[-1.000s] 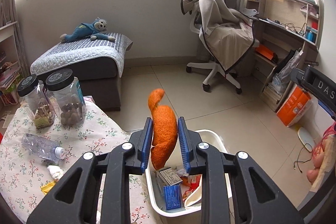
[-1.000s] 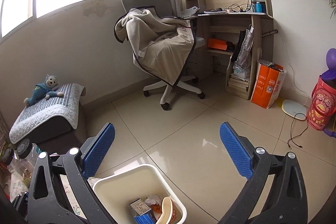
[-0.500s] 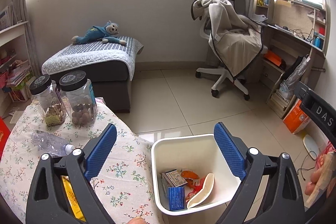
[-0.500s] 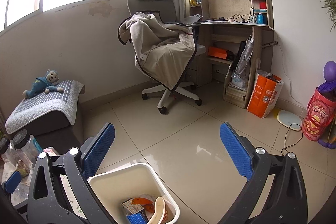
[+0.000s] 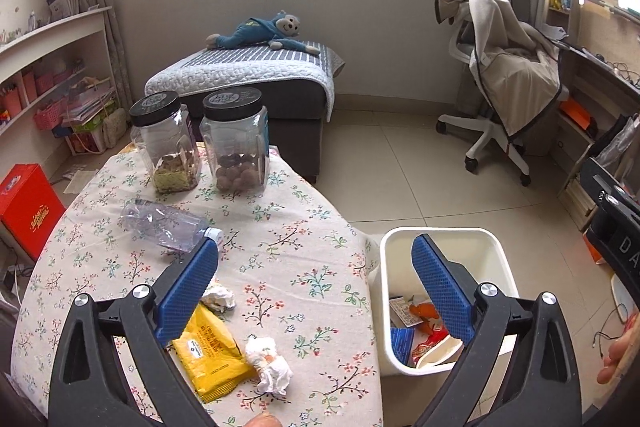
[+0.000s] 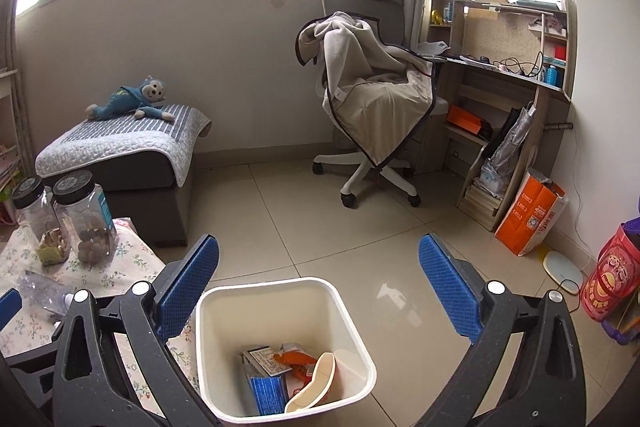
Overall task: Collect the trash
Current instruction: 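Open both tools to drop the orange peels into the bin, then grasp the yellow snack packet with the left tool while the right tool grasps a crumpled tissue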
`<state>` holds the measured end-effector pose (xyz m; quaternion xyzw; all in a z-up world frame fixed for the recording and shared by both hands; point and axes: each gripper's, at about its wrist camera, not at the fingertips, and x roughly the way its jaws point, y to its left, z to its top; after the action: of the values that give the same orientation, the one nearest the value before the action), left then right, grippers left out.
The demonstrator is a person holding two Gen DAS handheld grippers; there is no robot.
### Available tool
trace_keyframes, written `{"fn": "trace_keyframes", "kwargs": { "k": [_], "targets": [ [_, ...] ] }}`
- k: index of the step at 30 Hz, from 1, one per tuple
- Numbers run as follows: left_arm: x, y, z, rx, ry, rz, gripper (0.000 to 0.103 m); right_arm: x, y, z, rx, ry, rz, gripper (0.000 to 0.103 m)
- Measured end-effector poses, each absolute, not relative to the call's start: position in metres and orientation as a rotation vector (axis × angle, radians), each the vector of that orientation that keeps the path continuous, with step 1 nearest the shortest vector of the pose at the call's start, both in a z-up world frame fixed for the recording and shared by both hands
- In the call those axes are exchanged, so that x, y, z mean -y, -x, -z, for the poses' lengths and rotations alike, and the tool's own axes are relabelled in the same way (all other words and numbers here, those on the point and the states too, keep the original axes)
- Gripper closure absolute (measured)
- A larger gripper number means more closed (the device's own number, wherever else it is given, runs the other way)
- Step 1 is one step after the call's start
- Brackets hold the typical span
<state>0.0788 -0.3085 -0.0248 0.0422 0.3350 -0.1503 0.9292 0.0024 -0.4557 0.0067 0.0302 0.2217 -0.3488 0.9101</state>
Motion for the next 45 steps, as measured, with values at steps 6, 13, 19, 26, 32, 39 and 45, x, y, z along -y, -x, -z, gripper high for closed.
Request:
{"fn": "trace_keyframes", "kwargs": {
  "k": [6, 13, 19, 26, 32, 39, 45],
  "targets": [
    [0.268, -0.093, 0.046, -0.743, -0.073, 0.199, 0.008, 0.423, -0.023, 0.007, -0.534, 0.012, 0.636, 0.007],
    [0.219, -0.116, 0.086, -0.846, -0.073, 0.077, 0.008, 0.388, -0.049, 0.023, -0.620, 0.087, 0.541, 0.007],
    [0.187, -0.137, 0.128, -0.986, -0.028, 0.066, 0.009, 0.371, -0.076, 0.042, -0.734, 0.042, 0.448, 0.007],
    [0.175, -0.153, 0.168, -1.142, 0.159, 0.252, 0.028, 0.350, -0.103, 0.069, -0.842, 0.076, 0.355, 0.007],
    [0.171, -0.154, 0.176, -1.180, 0.180, 0.328, 0.086, 0.337, -0.129, 0.091, -0.919, 0.058, 0.283, 0.007],
    [0.138, -0.158, 0.155, -1.146, 0.180, 0.306, 0.096, 0.293, -0.162, 0.118, -1.015, 0.077, 0.109, 0.007],
    [0.089, -0.168, 0.123, -1.023, 0.137, 0.131, 0.096, 0.244, -0.183, 0.139, -1.069, 0.144, 0.011, 0.007]
  ]
}}
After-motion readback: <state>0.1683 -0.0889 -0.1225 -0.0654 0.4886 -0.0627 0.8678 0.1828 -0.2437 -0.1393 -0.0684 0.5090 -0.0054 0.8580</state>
